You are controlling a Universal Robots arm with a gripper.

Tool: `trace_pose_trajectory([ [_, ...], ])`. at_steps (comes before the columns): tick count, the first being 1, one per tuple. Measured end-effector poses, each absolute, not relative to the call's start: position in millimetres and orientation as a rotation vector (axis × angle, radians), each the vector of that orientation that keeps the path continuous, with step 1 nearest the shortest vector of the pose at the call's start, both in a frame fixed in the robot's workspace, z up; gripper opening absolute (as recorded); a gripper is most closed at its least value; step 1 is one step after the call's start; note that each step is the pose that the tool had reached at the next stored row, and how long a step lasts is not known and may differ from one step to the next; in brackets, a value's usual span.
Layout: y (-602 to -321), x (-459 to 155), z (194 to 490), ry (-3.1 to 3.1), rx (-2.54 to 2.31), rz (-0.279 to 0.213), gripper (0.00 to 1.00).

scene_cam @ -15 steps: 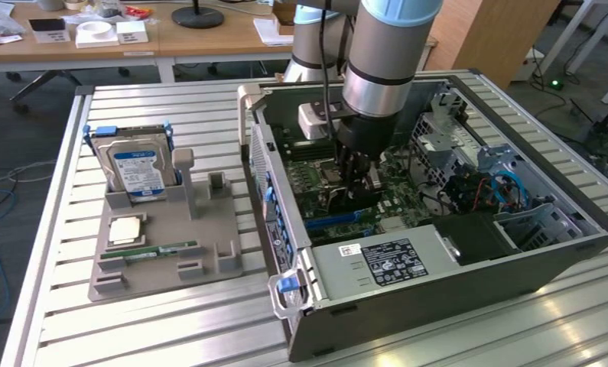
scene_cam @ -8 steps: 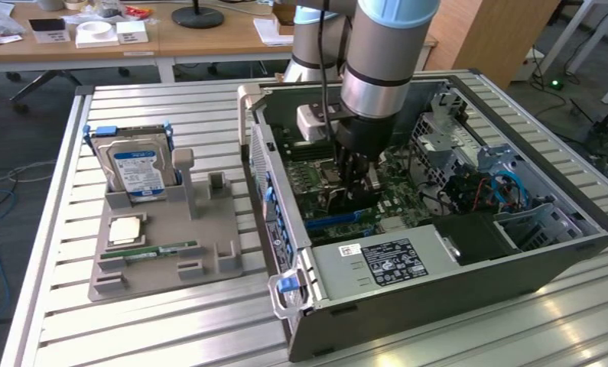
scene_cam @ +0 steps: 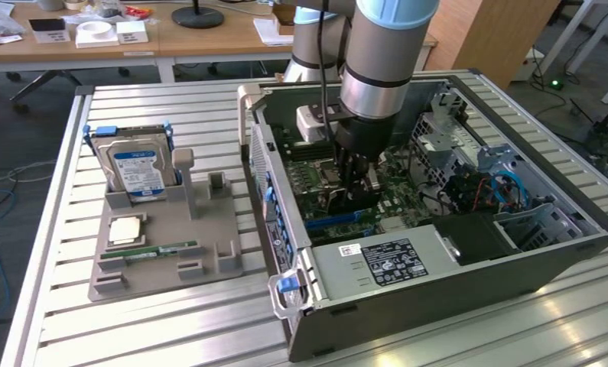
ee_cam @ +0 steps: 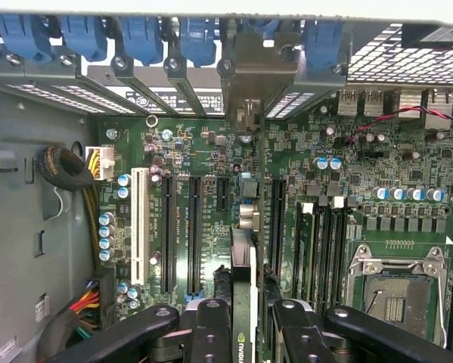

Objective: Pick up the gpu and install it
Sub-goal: 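Insert the gpu into the slot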

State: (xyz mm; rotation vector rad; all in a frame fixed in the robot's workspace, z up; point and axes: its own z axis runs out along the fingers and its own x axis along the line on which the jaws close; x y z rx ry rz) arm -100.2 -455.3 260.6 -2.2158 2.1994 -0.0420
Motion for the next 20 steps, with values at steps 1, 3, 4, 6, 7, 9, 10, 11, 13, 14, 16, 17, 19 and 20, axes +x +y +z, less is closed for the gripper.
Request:
trace_pose_trajectory([
  [1, -455.3, -100.3, 260.6, 2.199, -2.216, -0.042, 0.26],
  [3, -455.3, -100.2, 260.6, 2.200, -2.216, -0.042, 0.26],
  [4, -455.3, -100.3, 260.6, 2.199, -2.216, -0.042, 0.26],
  [6, -455.2, -100.6, 260.6, 2.200, -2.216, -0.042, 0.26],
  [7, -455.2, -100.6, 260.6, 2.199, -2.216, -0.042, 0.26],
  [9, -455.2, -100.7, 260.6, 2.199, -2.216, -0.042, 0.26],
  [10, -455.3, -100.7, 260.6, 2.200, -2.215, -0.042, 0.26],
  [11, -455.3, -100.7, 260.6, 2.201, -2.215, -0.042, 0.26],
  [13, -455.3, -100.8, 260.6, 2.202, -2.213, -0.042, 0.26],
  [14, -455.2, -100.9, 260.6, 2.203, -2.212, -0.042, 0.26],
  [16, -455.2, -101.2, 260.6, 2.206, -2.209, -0.042, 0.26],
  [17, -455.3, -101.3, 260.6, 2.208, -2.208, -0.042, 0.26],
  [19, -455.3, -101.5, 260.6, 2.211, -2.205, -0.042, 0.26],
  [20, -455.2, -101.5, 260.6, 2.211, -2.204, -0.042, 0.26],
])
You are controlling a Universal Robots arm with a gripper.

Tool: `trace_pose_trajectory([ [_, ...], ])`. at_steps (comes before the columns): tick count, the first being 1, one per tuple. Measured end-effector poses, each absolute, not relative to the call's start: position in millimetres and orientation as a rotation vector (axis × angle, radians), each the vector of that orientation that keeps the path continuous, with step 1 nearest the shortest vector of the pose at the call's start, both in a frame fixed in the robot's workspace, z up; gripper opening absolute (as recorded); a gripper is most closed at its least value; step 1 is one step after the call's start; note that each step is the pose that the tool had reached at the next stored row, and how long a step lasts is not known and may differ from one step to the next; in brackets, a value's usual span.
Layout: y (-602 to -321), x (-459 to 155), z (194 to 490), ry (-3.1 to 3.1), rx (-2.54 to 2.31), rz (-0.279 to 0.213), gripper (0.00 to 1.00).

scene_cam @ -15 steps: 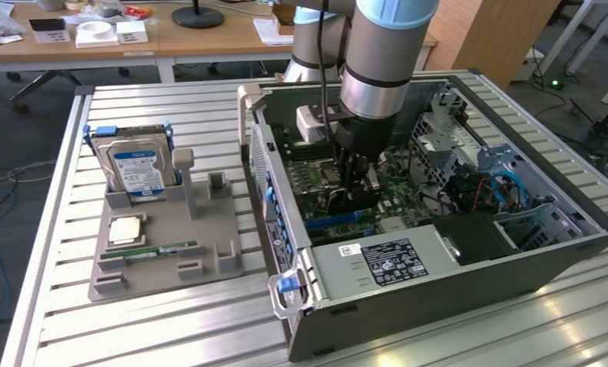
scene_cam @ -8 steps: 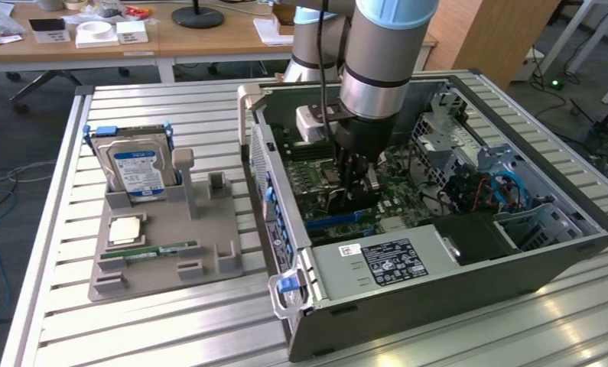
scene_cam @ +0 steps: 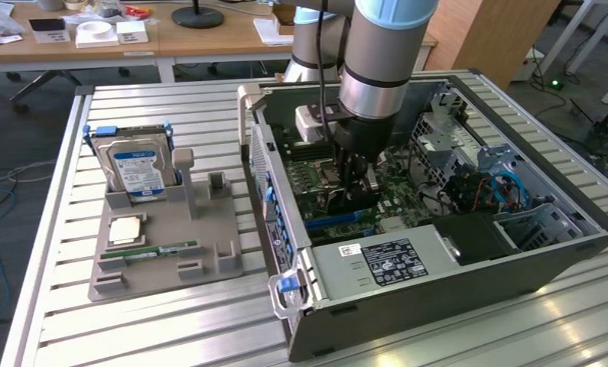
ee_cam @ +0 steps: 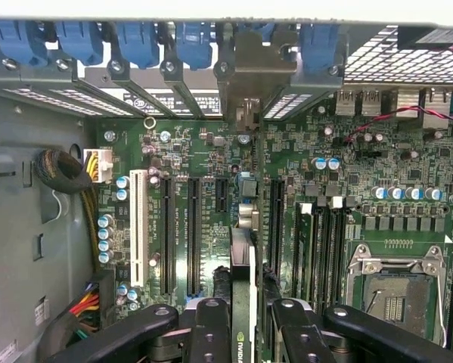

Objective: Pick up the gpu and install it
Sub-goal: 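Insert the gpu into the slot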

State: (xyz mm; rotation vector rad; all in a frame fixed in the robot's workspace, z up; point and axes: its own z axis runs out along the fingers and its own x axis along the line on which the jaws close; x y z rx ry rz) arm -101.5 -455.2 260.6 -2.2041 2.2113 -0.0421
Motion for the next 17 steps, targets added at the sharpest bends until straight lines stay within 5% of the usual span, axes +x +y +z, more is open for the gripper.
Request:
trace_pose_trajectory([
  [17, -455.8, -102.6, 258.5, 2.215, -2.200, -0.042, 0.26],
])
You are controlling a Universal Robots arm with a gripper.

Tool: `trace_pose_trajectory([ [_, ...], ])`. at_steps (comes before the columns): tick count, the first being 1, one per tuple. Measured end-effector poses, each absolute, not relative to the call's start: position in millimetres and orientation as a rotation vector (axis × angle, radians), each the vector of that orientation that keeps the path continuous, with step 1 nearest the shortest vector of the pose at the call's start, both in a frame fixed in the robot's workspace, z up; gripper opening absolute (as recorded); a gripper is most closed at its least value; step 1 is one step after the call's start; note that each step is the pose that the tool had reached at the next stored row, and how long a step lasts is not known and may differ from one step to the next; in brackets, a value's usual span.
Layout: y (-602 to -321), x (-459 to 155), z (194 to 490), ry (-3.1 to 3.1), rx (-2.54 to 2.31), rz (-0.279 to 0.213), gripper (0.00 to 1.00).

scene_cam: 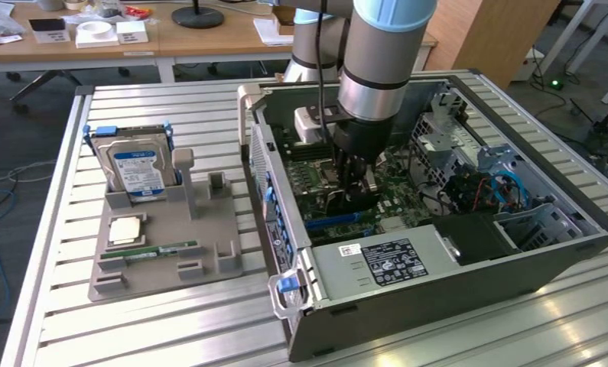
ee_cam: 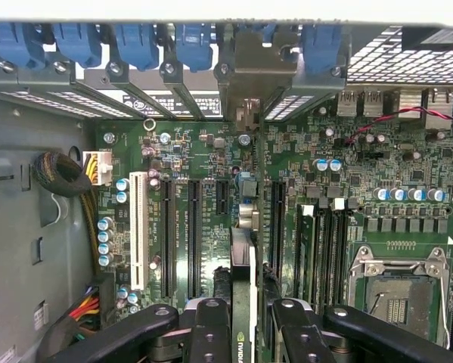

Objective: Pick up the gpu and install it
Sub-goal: 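Insert the gpu into the slot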

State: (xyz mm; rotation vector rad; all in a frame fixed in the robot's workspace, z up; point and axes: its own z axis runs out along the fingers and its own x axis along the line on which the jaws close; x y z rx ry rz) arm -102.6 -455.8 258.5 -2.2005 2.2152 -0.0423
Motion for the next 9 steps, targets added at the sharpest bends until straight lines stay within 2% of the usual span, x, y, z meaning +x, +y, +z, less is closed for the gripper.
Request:
trace_pose_trajectory([
  [9, -455.8, -101.7, 258.4, 2.217, -2.202, -0.039, 0.26],
])
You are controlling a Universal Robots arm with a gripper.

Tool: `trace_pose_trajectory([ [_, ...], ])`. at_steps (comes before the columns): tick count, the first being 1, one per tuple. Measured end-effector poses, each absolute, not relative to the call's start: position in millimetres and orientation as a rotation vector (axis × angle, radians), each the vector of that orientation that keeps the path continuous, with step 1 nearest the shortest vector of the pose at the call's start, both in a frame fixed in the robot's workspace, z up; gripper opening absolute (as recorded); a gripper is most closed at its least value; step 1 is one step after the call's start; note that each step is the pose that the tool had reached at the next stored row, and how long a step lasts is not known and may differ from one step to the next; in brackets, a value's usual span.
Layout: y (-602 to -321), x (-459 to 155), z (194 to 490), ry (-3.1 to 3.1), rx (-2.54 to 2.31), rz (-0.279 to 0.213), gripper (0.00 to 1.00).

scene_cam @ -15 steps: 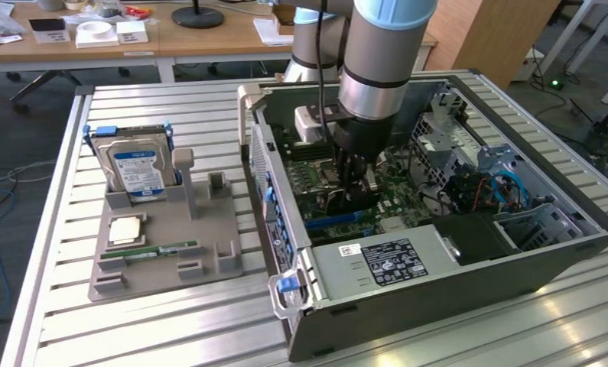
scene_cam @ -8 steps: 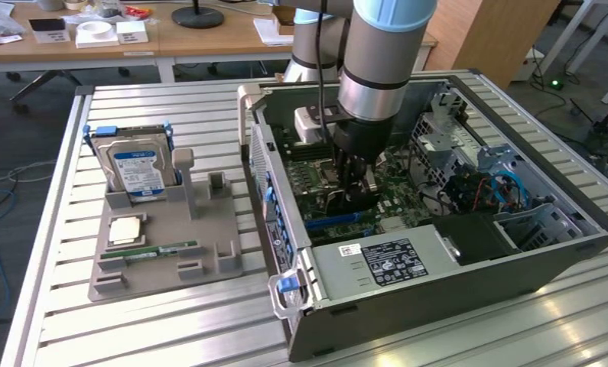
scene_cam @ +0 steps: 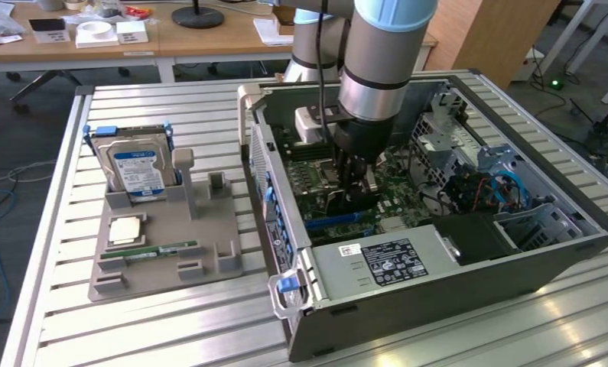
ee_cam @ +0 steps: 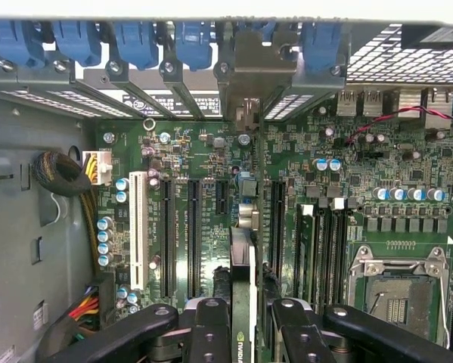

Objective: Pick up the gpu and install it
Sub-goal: 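Insert the gpu into the slot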

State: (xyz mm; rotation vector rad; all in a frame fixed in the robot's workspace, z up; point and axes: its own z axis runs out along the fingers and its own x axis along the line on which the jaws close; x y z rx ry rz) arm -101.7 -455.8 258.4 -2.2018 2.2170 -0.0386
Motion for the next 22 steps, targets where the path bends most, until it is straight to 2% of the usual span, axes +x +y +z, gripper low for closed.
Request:
trace_pose_trajectory([
  [22, -455.8, -102.9, 255.6, 2.218, -2.202, -0.037, 0.26],
])
